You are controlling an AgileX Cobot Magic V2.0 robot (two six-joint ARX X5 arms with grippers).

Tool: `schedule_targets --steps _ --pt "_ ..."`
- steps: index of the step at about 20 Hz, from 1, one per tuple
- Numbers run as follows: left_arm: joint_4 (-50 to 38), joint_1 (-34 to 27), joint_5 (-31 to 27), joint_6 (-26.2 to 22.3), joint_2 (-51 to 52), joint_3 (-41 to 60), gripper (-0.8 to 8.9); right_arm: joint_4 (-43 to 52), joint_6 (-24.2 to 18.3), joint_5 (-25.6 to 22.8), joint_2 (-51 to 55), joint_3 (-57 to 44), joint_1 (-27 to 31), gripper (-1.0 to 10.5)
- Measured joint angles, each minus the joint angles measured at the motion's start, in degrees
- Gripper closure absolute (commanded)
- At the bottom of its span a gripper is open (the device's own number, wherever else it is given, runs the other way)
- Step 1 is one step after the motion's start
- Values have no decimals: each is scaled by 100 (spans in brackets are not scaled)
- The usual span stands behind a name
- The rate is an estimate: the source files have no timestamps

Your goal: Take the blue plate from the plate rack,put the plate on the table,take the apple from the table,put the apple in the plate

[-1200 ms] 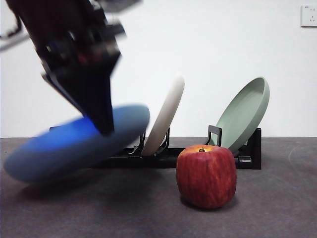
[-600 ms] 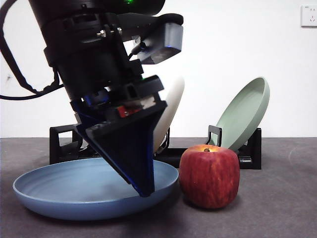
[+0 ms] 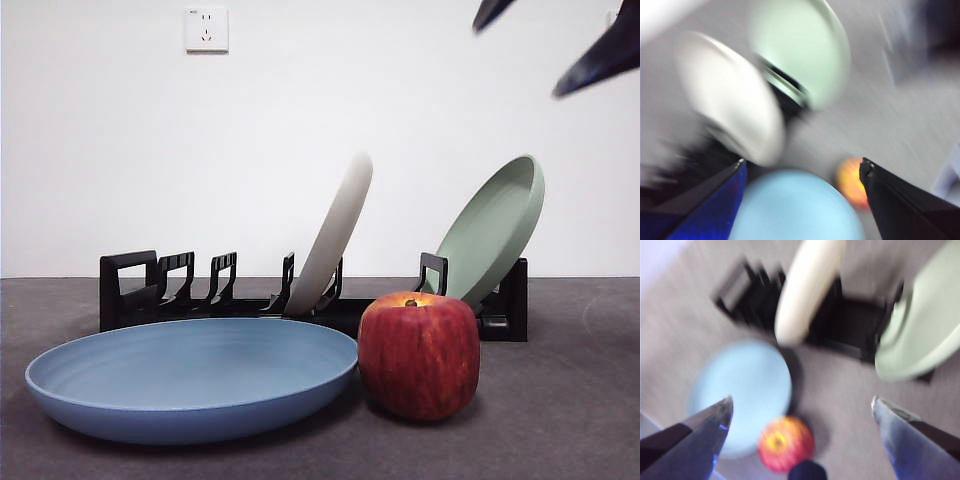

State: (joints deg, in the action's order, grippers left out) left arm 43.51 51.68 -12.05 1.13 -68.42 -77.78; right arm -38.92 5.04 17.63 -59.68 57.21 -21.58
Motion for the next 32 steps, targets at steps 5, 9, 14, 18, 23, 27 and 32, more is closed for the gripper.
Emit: schedule_targets --steps 5,9,14,18,23,27,32 --pt "481 -271 -533 -48 584 -1084 436 -83 -321 -1084 -664 0 -1025 404" --pt "706 -332 -579 -68 614 -1176 436 -46 -428 -1187 -1392 2 -1414 406" --pt "994 -332 -579 -66 568 -1174 436 -17 -450 -1180 -2352 2 -1631 406" --pt "1134 -332 -579 -63 568 -1174 436 68 -463 -1165 -2769 2 -1829 408" --pt "1241 -332 -577 -48 568 -1174 436 87 -459 -1163 -3132 2 -1858 576" --pt "1357 -332 -577 -44 568 -1174 436 83 -450 -1163 -3132 7 -1858 956" --pt "1388 -332 -577 -44 568 -1174 436 46 -358 -1169 -2889 234 -1974 958"
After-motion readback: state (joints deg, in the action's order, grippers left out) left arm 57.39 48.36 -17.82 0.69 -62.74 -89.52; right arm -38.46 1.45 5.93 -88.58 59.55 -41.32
